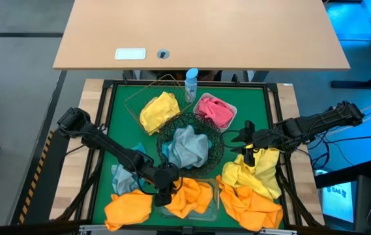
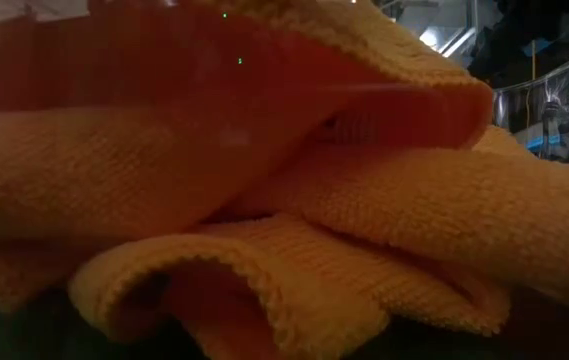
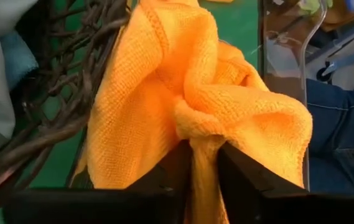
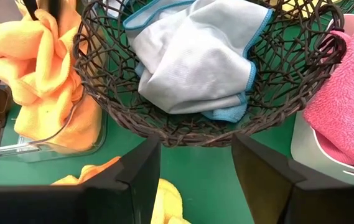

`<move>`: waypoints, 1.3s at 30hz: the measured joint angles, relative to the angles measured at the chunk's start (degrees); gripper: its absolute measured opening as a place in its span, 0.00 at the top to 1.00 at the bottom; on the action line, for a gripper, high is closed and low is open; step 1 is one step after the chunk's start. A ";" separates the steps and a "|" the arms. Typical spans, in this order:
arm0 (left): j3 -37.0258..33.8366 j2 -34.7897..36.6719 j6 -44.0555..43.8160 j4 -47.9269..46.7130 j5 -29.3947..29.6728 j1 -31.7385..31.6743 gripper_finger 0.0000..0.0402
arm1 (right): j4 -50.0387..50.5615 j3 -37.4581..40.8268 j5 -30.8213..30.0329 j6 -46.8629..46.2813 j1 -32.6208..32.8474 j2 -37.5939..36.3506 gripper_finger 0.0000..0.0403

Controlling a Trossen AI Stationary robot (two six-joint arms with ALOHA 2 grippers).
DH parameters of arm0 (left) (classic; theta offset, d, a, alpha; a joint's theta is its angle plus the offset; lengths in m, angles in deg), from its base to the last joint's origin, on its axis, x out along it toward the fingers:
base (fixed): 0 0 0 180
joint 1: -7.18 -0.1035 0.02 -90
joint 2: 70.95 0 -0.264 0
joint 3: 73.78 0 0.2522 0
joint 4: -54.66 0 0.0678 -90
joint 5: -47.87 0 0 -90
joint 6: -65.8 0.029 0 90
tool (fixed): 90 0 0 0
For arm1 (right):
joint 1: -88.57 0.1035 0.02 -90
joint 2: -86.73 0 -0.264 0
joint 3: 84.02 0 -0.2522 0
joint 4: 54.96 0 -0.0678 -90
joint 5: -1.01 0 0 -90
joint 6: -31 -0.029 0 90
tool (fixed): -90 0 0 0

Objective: Sort microfiber towel by color & place in baskets
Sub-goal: Put the orange microfiber towel into the transparent bin

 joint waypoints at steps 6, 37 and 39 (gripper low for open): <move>0.00 0.00 -0.14 0.16 0.00 0.00 0.66 | 0.00 0.00 0.02 0.00 0.00 0.00 0.52; 0.00 0.25 0.05 0.29 -16.32 -4.17 0.52 | -0.04 0.00 0.04 -0.03 0.00 0.00 0.52; -0.02 0.84 0.20 0.02 -15.77 -4.21 0.52 | -0.02 0.00 0.04 -0.04 0.00 0.00 0.52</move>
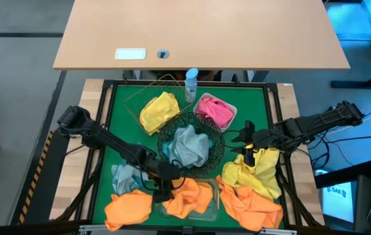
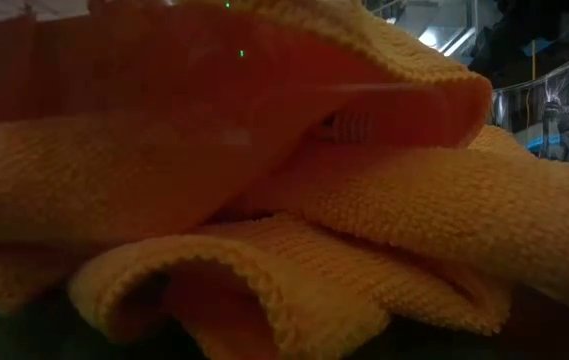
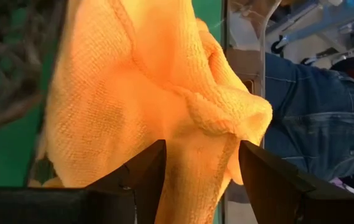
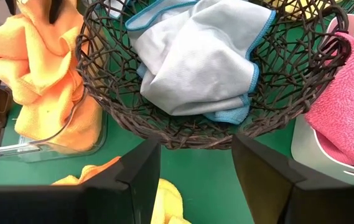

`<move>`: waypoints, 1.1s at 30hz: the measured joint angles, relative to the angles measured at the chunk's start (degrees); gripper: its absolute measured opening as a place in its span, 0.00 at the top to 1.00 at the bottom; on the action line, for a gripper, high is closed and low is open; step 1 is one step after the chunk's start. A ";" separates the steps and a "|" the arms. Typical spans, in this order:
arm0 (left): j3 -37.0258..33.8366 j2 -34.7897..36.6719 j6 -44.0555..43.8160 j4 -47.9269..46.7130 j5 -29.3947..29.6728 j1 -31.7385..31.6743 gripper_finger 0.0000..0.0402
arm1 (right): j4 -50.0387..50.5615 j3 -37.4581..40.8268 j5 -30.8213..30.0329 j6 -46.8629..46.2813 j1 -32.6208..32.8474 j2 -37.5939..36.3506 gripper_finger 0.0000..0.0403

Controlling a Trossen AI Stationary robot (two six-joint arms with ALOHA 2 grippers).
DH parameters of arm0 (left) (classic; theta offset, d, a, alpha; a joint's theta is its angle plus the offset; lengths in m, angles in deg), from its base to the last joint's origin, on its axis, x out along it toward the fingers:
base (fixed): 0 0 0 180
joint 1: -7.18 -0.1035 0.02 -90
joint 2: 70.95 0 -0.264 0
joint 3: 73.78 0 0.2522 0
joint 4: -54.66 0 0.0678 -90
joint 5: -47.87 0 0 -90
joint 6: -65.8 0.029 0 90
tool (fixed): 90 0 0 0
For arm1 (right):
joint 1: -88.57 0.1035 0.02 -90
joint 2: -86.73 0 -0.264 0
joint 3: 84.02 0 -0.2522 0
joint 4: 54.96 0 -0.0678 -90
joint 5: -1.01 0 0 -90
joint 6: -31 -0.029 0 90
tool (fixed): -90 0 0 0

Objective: Sort microfiber towel by color & place in baskets
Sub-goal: Put the orange microfiber towel into the transparent bin, then put the blue microfiber towel into the black wire basket

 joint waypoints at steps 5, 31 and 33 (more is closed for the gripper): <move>-0.02 3.43 0.44 -0.12 2.63 -0.27 0.52 | -0.03 0.00 0.02 0.00 0.00 0.00 0.52; -0.03 10.38 -0.63 7.09 13.09 1.42 0.52 | -0.04 0.00 0.00 -0.04 0.00 -0.02 0.52; -0.04 10.33 -0.52 11.39 13.78 2.06 0.52 | -0.05 0.00 0.00 -0.04 0.00 -0.02 0.52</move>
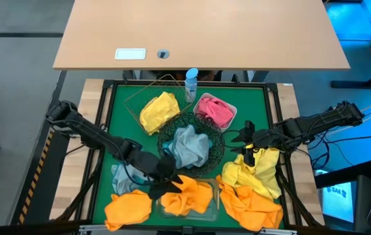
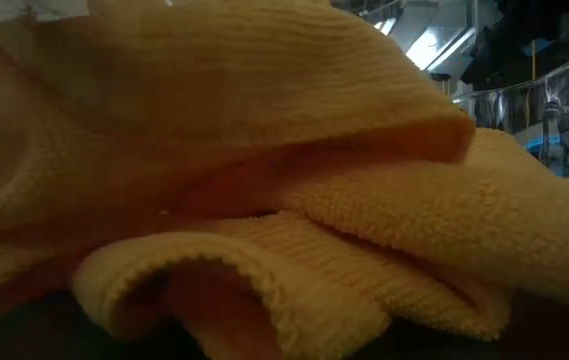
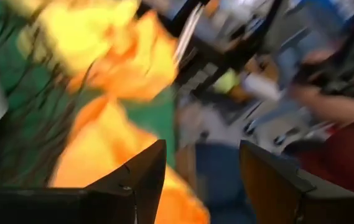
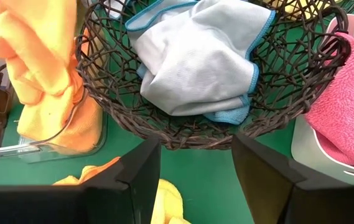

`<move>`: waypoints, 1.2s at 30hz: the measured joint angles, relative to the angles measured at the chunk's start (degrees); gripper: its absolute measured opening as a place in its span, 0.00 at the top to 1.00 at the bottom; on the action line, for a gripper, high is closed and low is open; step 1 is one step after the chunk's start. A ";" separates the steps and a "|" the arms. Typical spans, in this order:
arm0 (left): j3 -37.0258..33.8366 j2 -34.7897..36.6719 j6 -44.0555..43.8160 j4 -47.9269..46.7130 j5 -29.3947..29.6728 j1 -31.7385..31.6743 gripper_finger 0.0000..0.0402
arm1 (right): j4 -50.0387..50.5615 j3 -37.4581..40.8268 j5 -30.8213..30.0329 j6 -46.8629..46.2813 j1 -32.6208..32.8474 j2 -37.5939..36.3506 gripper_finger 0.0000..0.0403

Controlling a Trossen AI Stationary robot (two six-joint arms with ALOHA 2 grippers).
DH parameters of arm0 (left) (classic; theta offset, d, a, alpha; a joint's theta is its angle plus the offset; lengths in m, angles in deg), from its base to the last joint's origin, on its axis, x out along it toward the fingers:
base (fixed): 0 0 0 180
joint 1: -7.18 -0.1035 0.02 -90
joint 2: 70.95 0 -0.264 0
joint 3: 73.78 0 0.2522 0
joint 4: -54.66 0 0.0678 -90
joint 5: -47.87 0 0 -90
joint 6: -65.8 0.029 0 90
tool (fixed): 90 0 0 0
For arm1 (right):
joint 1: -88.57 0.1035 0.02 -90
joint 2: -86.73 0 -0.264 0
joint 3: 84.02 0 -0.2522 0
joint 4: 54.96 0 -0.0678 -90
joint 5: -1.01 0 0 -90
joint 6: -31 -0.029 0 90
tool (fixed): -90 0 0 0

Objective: Sort microfiber towel by color & place in baskets
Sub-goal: Put the blue microfiber towel into the black wire basket

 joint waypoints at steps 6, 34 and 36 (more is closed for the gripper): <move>0.02 0.03 0.60 9.35 5.66 1.41 0.52 | -0.04 0.00 0.00 0.00 0.00 0.00 0.52; 0.02 16.29 -5.94 -46.07 7.18 2.85 0.52 | 0.00 0.00 0.00 0.02 0.00 0.00 0.52; 0.02 15.74 -5.94 -48.03 7.64 3.94 0.52 | 0.00 0.00 0.00 0.02 0.00 0.00 0.52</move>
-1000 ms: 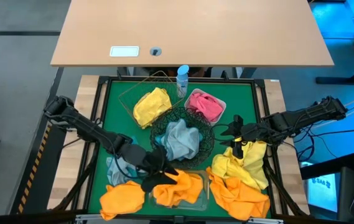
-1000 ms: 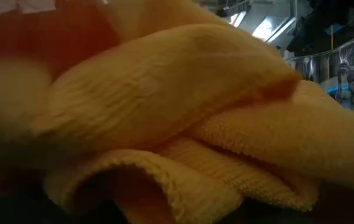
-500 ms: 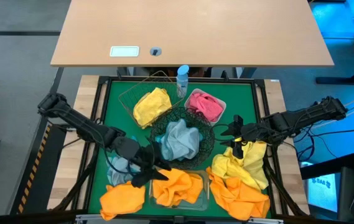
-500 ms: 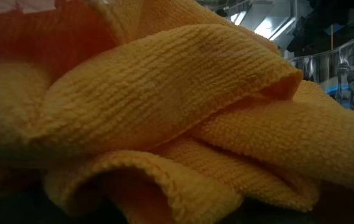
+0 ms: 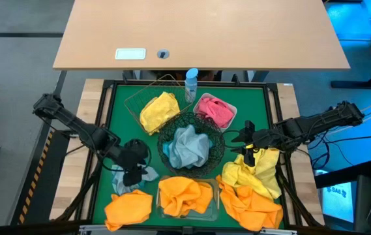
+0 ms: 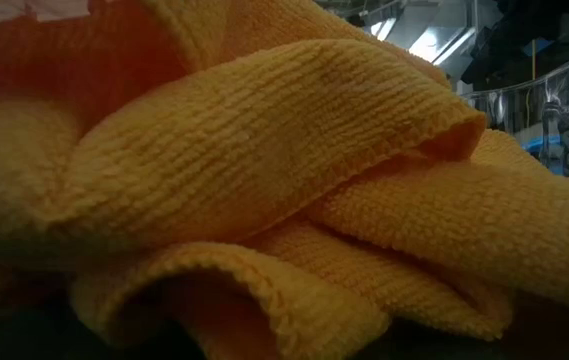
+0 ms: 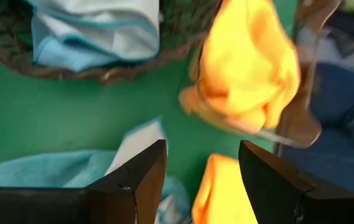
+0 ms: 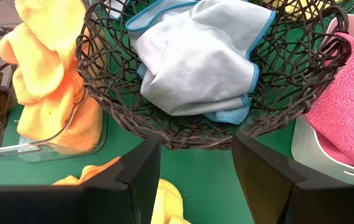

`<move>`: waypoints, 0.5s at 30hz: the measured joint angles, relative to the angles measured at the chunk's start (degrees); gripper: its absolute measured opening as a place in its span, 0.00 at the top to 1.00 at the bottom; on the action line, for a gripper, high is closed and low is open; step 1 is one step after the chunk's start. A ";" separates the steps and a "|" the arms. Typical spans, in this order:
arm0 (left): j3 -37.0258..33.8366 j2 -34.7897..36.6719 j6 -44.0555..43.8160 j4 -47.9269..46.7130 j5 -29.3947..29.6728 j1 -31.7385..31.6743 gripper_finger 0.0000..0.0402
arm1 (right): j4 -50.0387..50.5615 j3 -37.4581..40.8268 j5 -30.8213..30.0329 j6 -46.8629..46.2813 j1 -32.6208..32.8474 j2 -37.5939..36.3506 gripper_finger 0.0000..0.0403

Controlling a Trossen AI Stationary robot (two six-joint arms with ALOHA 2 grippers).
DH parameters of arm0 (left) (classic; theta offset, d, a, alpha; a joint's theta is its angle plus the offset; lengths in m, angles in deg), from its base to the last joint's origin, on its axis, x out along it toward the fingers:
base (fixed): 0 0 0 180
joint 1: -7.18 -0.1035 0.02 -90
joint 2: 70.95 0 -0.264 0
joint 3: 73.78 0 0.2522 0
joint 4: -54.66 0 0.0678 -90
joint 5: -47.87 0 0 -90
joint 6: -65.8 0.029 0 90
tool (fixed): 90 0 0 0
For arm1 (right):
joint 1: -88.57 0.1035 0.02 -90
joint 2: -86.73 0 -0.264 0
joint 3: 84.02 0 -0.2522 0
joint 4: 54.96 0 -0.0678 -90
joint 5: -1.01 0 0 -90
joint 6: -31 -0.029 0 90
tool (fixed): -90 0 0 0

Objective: Sort microfiber towel by color & place in baskets
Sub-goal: Put the blue microfiber towel into the black wire basket

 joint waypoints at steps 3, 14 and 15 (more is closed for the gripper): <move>0.00 -0.98 0.22 -2.64 0.58 1.54 0.52 | 0.00 0.00 0.00 -0.01 0.00 0.00 0.52; 0.00 -8.19 -5.81 -14.18 1.61 4.36 0.52 | 0.00 0.00 0.00 0.00 0.00 0.00 0.52; 0.00 -9.05 -6.01 -14.78 1.56 4.36 0.52 | 0.00 0.00 0.00 0.00 0.00 0.00 0.52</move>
